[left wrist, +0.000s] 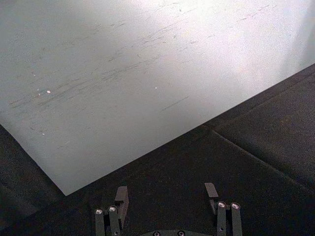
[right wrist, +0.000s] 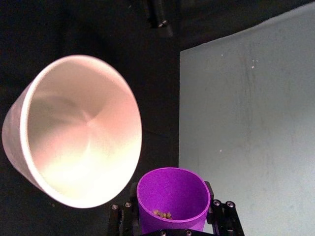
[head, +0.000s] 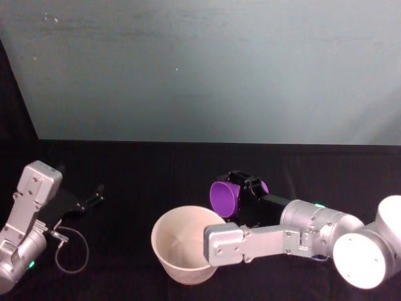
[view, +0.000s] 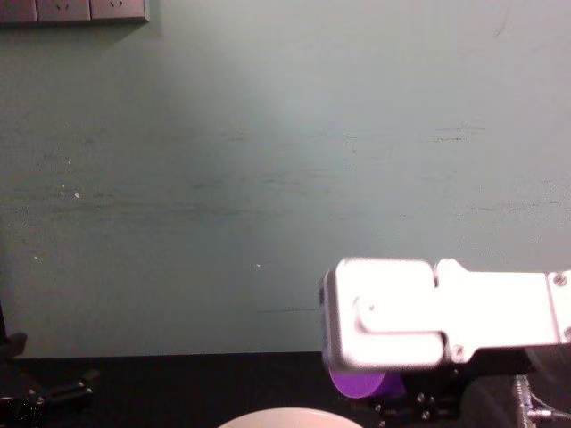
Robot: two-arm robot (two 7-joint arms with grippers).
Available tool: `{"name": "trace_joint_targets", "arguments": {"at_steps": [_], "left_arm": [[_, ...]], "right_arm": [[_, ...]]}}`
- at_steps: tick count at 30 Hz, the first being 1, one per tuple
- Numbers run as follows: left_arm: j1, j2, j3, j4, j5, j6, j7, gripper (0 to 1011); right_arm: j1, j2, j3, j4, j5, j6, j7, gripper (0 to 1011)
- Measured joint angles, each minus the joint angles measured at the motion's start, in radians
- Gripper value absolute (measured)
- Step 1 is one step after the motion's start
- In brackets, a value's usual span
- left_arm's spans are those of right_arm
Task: Pick up the cup and pour the mung beans from the cup into the bowl.
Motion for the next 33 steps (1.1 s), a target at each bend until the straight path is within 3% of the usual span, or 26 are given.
{"name": "trace_joint_targets", "arguments": {"at_steps": [10,24,33], "left_arm": [[0.0,0.0,0.0,0.0,0.0,0.0,0.0,1003],[0.0,0.0,0.0,0.0,0.0,0.0,0.0,1003],[0.0,0.0,0.0,0.0,0.0,0.0,0.0,1004]], "right_arm": [[0.035,-0.001,-0.084,-0.008,-0.22,0.024,0.011,739],[0.04,-0.005,-0.125,-0.028,-0.371,0.022,0.015,739],[0.038,-0.003,-0.132,-0.045,-0.436,0.022,0.027,739]]}}
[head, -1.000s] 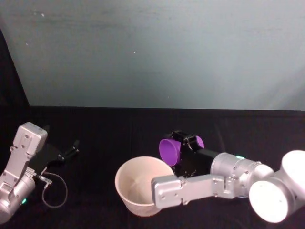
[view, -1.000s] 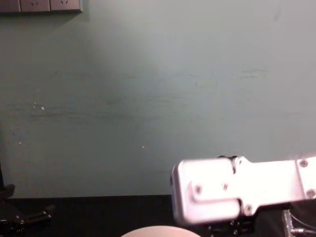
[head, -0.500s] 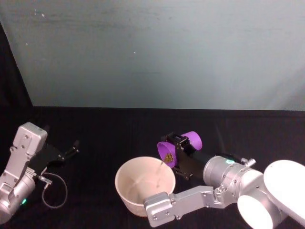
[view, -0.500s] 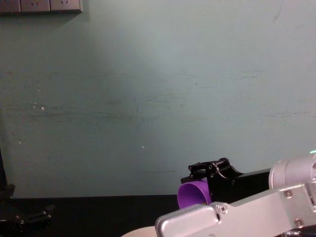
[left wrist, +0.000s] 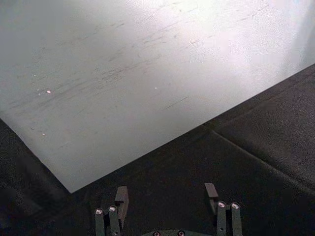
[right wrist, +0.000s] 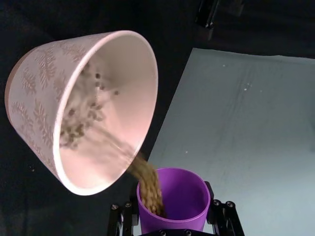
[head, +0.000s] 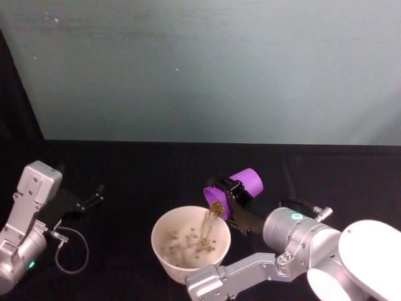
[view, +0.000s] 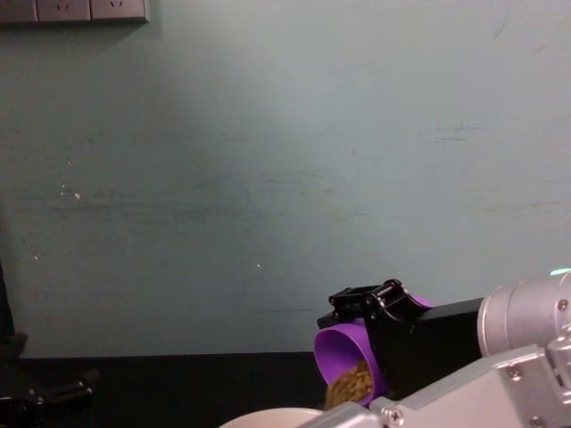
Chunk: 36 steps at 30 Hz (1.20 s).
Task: Pick up the cup and pour the mung beans from the cup into the bowl.
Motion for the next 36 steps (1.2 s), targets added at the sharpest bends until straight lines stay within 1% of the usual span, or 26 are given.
{"name": "trace_joint_targets", "arguments": {"at_steps": [5,11,12,13,21,24,25,29,31,32,33,34,35,36], "left_arm": [[0.0,0.0,0.0,0.0,0.0,0.0,0.0,1003],[0.0,0.0,0.0,0.0,0.0,0.0,0.0,1004],[0.0,0.0,0.0,0.0,0.0,0.0,0.0,1003],[0.0,0.0,0.0,0.0,0.0,0.0,0.0,1003],[0.0,0.0,0.0,0.0,0.0,0.0,0.0,1003],[0.0,0.0,0.0,0.0,0.0,0.0,0.0,1003],[0.0,0.0,0.0,0.0,0.0,0.0,0.0,1003],[0.0,0.0,0.0,0.0,0.0,0.0,0.0,1003],[0.0,0.0,0.0,0.0,0.0,0.0,0.0,1003],[0.0,0.0,0.0,0.0,0.0,0.0,0.0,1003],[0.0,0.0,0.0,0.0,0.0,0.0,0.0,1004],[0.0,0.0,0.0,0.0,0.0,0.0,0.0,1003],[0.0,0.0,0.0,0.0,0.0,0.0,0.0,1003],[0.0,0.0,0.0,0.0,0.0,0.0,0.0,1003]], "right_arm": [[-0.003,-0.002,-0.004,-0.003,-0.036,-0.005,0.005,739],[-0.005,-0.006,-0.008,-0.003,-0.069,-0.013,0.009,739],[-0.006,-0.007,-0.01,-0.003,-0.081,-0.015,0.011,739],[-0.006,-0.007,-0.01,-0.003,-0.081,-0.015,0.011,739],[-0.003,-0.011,-0.028,-0.007,-0.158,-0.025,0.022,739],[0.001,-0.011,-0.046,-0.011,-0.206,-0.029,0.024,739],[0.003,-0.01,-0.055,-0.014,-0.235,-0.03,0.025,739],[0.006,-0.008,-0.075,-0.02,-0.292,-0.029,0.026,739],[0.01,-0.003,-0.098,-0.025,-0.36,-0.026,0.026,739],[0.01,-0.003,-0.098,-0.025,-0.36,-0.026,0.026,739],[0.013,-0.001,-0.109,-0.026,-0.391,-0.023,0.026,739],[0.014,0.0,-0.113,-0.026,-0.404,-0.023,0.026,739],[0.015,0.002,-0.121,-0.026,-0.432,-0.022,0.026,739],[0.015,0.003,-0.123,-0.026,-0.44,-0.021,0.026,739]]}}
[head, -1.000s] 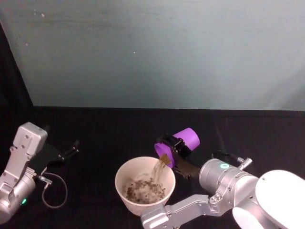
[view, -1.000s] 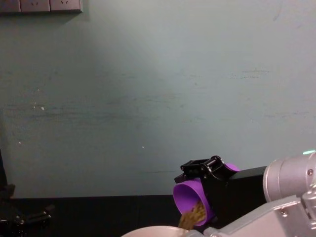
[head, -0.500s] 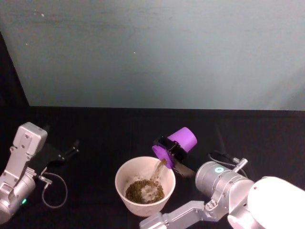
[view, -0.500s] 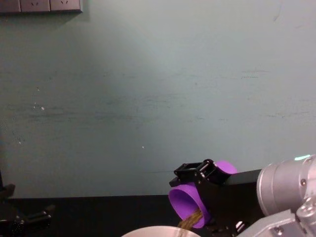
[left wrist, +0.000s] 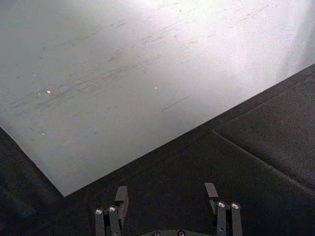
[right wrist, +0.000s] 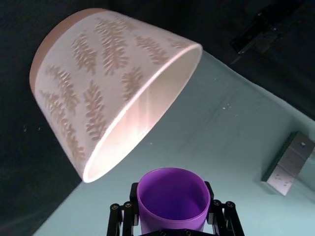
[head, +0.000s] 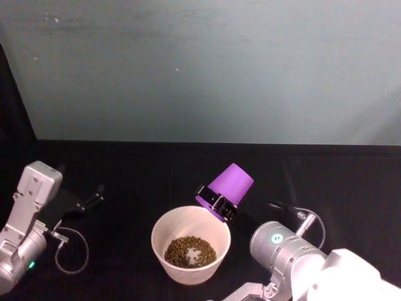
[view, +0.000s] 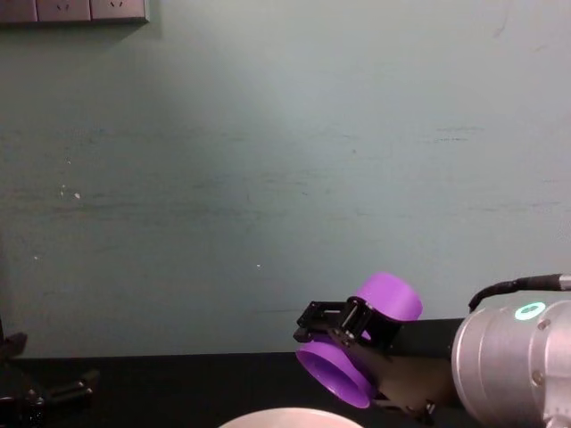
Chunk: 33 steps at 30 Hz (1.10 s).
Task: Pick up the cup and pour the mung beans from the cup into the bowl.
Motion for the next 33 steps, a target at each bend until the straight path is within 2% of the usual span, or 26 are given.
{"name": "trace_joint_targets", "arguments": {"at_steps": [4,11,14,17,18,21,22,24,25,26,27,28,29,30,31,33], "left_arm": [[0.0,0.0,0.0,0.0,0.0,0.0,0.0,1003],[0.0,0.0,0.0,0.0,0.0,0.0,0.0,1004],[0.0,0.0,0.0,0.0,0.0,0.0,0.0,1004],[0.0,0.0,0.0,0.0,0.0,0.0,0.0,1003],[0.0,0.0,0.0,0.0,0.0,0.0,0.0,1003],[0.0,0.0,0.0,0.0,0.0,0.0,0.0,1004],[0.0,0.0,0.0,0.0,0.0,0.0,0.0,1003],[0.0,0.0,0.0,0.0,0.0,0.0,0.0,1003],[0.0,0.0,0.0,0.0,0.0,0.0,0.0,1003],[0.0,0.0,0.0,0.0,0.0,0.0,0.0,1003],[0.0,0.0,0.0,0.0,0.0,0.0,0.0,1004],[0.0,0.0,0.0,0.0,0.0,0.0,0.0,1004],[0.0,0.0,0.0,0.0,0.0,0.0,0.0,1003],[0.0,0.0,0.0,0.0,0.0,0.0,0.0,1003],[0.0,0.0,0.0,0.0,0.0,0.0,0.0,1004],[0.0,0.0,0.0,0.0,0.0,0.0,0.0,1003]], "right_arm": [[-0.005,0.004,-0.001,-0.005,-0.031,0.002,-0.004,739],[-0.019,0.011,0.015,-0.012,-0.034,0.001,-0.009,739],[-0.034,0.014,0.037,-0.021,0.002,0.0,-0.024,739],[-0.054,0.018,0.075,-0.034,0.072,-0.002,-0.046,739],[-0.07,0.02,0.107,-0.04,0.139,-0.007,-0.069,739],[-0.101,0.022,0.165,-0.048,0.258,-0.02,-0.108,739],[-0.125,0.021,0.212,-0.05,0.354,-0.033,-0.139,739],[-0.151,0.02,0.259,-0.05,0.444,-0.048,-0.168,739],[-0.178,0.017,0.306,-0.048,0.531,-0.066,-0.195,739],[-0.192,0.015,0.331,-0.045,0.571,-0.075,-0.207,739],[-0.219,0.009,0.38,-0.039,0.668,-0.101,-0.232,739],[-0.219,0.009,0.38,-0.039,0.668,-0.101,-0.232,739],[-0.244,0.003,0.425,-0.03,0.756,-0.129,-0.25,739],[-0.258,-0.002,0.452,-0.024,0.807,-0.146,-0.259,739],[-0.284,-0.013,0.504,-0.007,0.911,-0.182,-0.272,739],[-0.306,-0.026,0.55,0.01,1.006,-0.216,-0.278,739]]}}
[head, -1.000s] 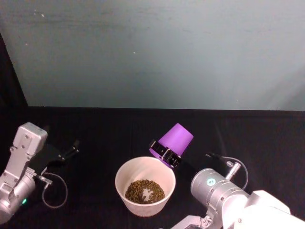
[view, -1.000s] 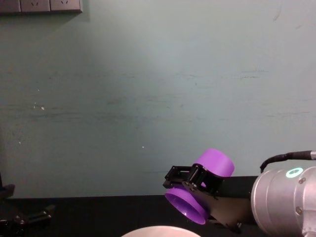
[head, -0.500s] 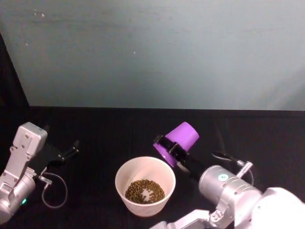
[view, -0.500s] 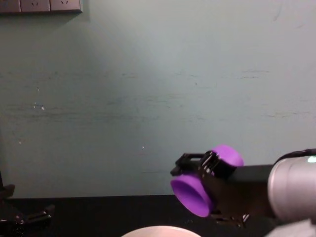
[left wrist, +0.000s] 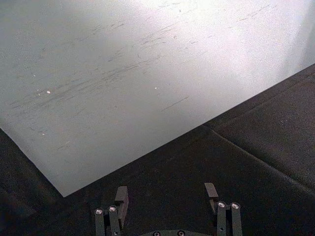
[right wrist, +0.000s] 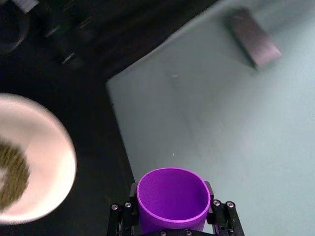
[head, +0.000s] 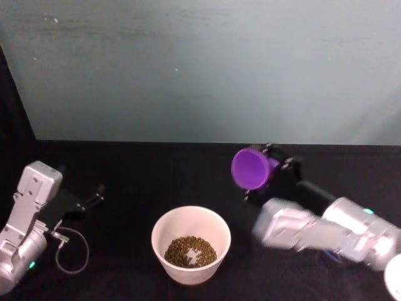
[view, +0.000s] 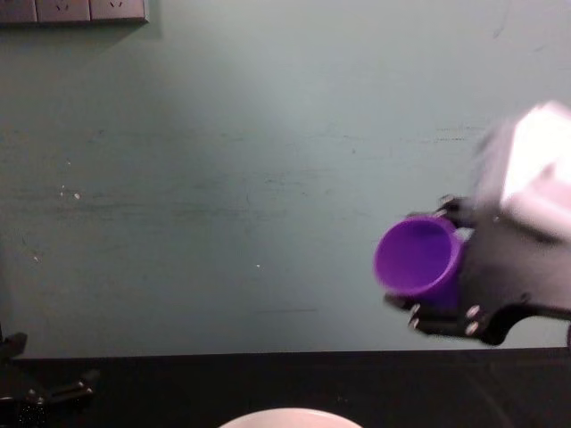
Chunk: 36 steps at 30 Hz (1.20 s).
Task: Pick up the cup and pour the mung beans from the cup into the bowl.
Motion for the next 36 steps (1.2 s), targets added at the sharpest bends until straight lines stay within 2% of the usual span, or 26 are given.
{"name": "trace_joint_targets", "arguments": {"at_steps": [1,3,4,6,7,10,11,13,14,17,19,36], "left_arm": [[0.0,0.0,0.0,0.0,0.0,0.0,0.0,1003],[0.0,0.0,0.0,0.0,0.0,0.0,0.0,1003],[0.0,0.0,0.0,0.0,0.0,0.0,0.0,1003],[0.0,0.0,0.0,0.0,0.0,0.0,0.0,1003],[0.0,0.0,0.0,0.0,0.0,0.0,0.0,1004],[0.0,0.0,0.0,0.0,0.0,0.0,0.0,1003],[0.0,0.0,0.0,0.0,0.0,0.0,0.0,1003],[0.0,0.0,0.0,0.0,0.0,0.0,0.0,1003],[0.0,0.0,0.0,0.0,0.0,0.0,0.0,1004],[0.0,0.0,0.0,0.0,0.0,0.0,0.0,1003],[0.0,0.0,0.0,0.0,0.0,0.0,0.0,1003],[0.0,0.0,0.0,0.0,0.0,0.0,0.0,1004]], "right_arm": [[-0.018,-0.015,0.041,0.019,0.088,-0.027,-0.001,739],[-0.032,-0.031,0.076,0.038,0.16,-0.046,0.002,739],[-0.043,-0.047,0.106,0.058,0.233,-0.06,0.013,739],[-0.05,-0.062,0.132,0.078,0.3,-0.071,0.028,739],[-0.054,-0.077,0.153,0.101,0.359,-0.082,0.046,739],[-0.055,-0.098,0.177,0.143,0.452,-0.099,0.08,739],[-0.053,-0.111,0.188,0.174,0.512,-0.109,0.106,739],[-0.052,-0.12,0.196,0.2,0.556,-0.114,0.124,739],[-0.048,-0.131,0.203,0.229,0.603,-0.115,0.143,739],[-0.045,-0.142,0.21,0.265,0.666,-0.107,0.166,739],[-0.044,-0.144,0.211,0.273,0.683,-0.102,0.172,739],[-0.046,-0.141,0.21,0.266,0.678,-0.105,0.169,739]]}}
